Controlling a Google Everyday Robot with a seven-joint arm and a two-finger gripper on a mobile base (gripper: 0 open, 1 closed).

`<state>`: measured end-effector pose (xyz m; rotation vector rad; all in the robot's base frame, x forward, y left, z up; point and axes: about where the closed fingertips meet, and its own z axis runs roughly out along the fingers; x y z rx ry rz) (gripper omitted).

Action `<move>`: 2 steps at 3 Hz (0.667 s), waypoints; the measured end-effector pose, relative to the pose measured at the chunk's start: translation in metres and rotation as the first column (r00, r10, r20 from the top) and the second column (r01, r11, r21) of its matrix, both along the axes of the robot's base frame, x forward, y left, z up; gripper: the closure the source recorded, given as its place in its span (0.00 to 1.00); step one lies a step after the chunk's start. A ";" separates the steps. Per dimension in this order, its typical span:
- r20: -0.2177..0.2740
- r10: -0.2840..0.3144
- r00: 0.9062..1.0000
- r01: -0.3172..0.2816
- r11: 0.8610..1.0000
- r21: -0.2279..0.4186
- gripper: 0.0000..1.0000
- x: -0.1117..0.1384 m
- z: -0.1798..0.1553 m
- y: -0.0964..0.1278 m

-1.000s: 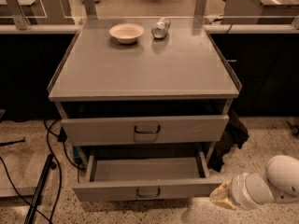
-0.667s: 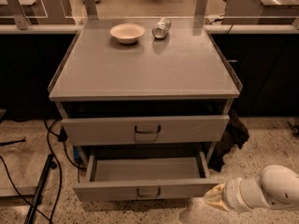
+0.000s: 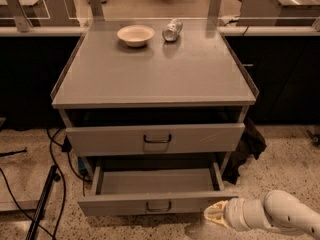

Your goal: Close middle drawer

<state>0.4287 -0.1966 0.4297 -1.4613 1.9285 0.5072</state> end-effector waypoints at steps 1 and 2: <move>0.000 0.000 1.000 0.000 1.000 0.000 1.00 0.000 0.000 0.000; 0.016 0.003 1.000 -0.003 1.000 -0.008 1.00 0.002 -0.005 0.000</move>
Offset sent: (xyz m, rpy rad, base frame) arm 0.0051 -0.0027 -0.0102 -0.0219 -0.0408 0.0005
